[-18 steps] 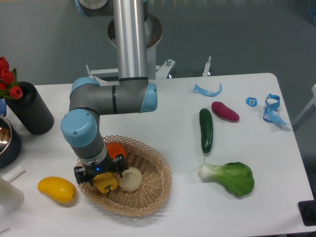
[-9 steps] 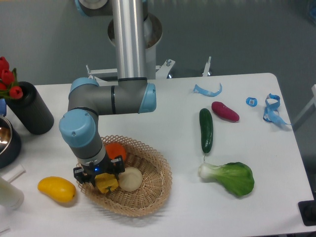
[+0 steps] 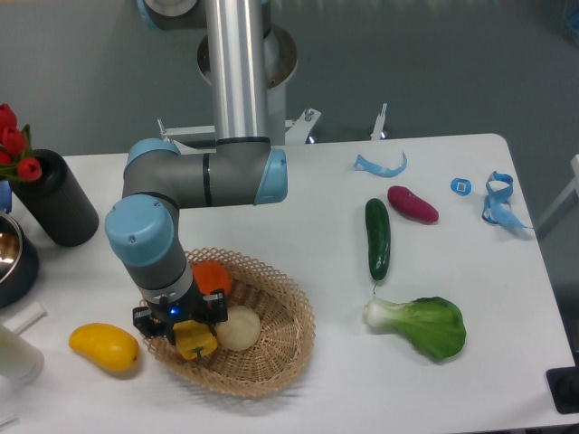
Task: Pick up the yellow pepper from the basket
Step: 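Lift the yellow pepper out of the basket and carry it beside the bok choy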
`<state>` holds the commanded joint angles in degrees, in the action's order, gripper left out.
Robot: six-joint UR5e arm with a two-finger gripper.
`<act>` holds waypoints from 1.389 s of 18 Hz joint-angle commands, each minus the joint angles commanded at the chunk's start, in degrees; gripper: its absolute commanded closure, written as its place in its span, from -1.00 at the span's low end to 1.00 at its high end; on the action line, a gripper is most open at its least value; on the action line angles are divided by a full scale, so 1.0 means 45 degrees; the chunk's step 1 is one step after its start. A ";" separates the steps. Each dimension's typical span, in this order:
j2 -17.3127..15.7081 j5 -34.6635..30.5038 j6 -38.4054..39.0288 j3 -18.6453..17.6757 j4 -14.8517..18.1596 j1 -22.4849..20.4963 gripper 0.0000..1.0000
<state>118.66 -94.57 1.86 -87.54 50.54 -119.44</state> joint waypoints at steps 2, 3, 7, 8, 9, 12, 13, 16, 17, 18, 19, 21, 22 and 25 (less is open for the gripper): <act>-0.0273 -0.0019 -0.1344 0.0001 -0.0019 -0.0370 -0.06; -0.0527 -0.0058 -0.1951 0.0020 -0.0019 -0.0545 -0.07; -0.1073 -0.0527 -0.4040 0.0196 -0.0078 -0.1482 -0.07; -0.1347 -0.0489 -0.4839 0.0215 -0.0078 -0.1833 -0.07; -0.1504 -0.0411 -0.5891 0.0196 -0.0097 -0.2223 -0.07; -0.1622 -0.0352 -0.8609 0.0235 -0.0098 -0.3083 -0.07; -0.1797 -0.0139 -0.9235 0.0235 -0.0020 -0.3550 -0.06; -0.1857 0.0761 -1.0645 0.0216 0.0000 -0.4529 -0.06; -0.1877 0.0781 -1.0841 0.0216 0.0000 -0.4648 -0.06; -0.1915 0.0801 -1.0979 0.0216 0.0000 -0.4687 -0.06; -0.1955 0.0839 -1.1115 0.0216 0.0000 -0.4707 -0.06; -0.2013 0.0898 -1.1311 0.0099 0.0000 -0.4727 -0.06; -0.2013 0.0879 -1.1351 0.0137 0.0000 -0.4766 -0.06; -0.2013 0.0879 -1.1351 0.0157 0.0000 -0.4766 -0.06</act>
<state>109.60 -90.62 -49.22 -86.83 50.54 -140.89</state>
